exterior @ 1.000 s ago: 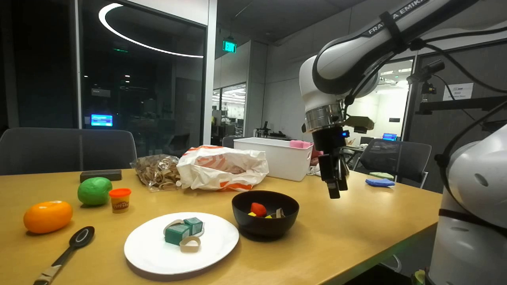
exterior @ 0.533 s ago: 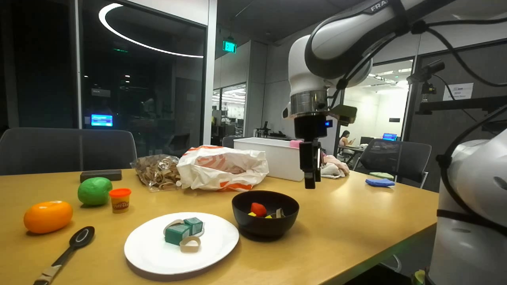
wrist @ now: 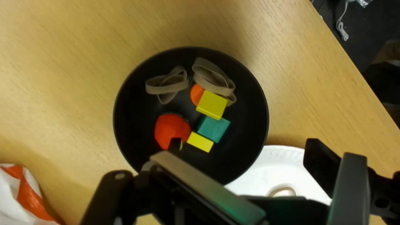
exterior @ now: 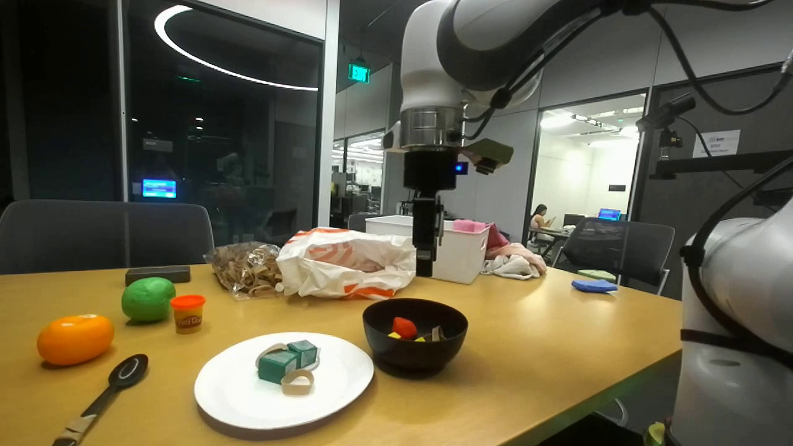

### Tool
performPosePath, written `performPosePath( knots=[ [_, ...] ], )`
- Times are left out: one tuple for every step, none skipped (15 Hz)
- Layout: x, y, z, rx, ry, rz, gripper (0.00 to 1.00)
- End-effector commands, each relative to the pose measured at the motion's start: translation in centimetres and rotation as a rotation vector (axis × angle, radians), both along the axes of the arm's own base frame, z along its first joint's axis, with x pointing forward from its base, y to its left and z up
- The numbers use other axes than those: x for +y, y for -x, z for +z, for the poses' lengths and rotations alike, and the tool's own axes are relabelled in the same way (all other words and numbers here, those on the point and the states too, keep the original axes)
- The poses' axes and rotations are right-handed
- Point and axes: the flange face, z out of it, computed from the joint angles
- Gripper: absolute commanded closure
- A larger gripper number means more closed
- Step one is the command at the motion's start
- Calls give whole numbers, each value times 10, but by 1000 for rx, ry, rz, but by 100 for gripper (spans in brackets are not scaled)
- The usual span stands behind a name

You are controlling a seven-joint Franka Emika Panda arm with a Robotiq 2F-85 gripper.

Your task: Shift some objects to the plastic

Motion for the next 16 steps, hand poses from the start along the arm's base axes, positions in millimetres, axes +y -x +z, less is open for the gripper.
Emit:
performPosePath(
  knots=[
    [48,-47,-23,38,16,106,0],
    [60,-56,-32,45,21,131,0],
    [74,-68,-41,50,25,155,0],
    [87,-78,-49,51,31,177,0],
    [101,-87,-55,47,36,196,0],
    [118,-97,-59,35,31,211,0],
    [134,-107,-60,15,15,210,0],
    [150,-117,-60,-4,-8,223,0],
    [165,-126,-59,-25,-28,238,0],
    [178,-135,-57,-51,-47,245,0],
    [192,-142,-53,-76,-65,260,0],
    [203,-149,-49,-95,-82,282,0],
    [213,-157,-47,-117,-89,308,0],
    [220,-161,-46,-120,-87,337,0],
    [203,-144,-52,-87,-77,299,0],
    [207,-147,-53,-89,-81,304,0]
  ],
)
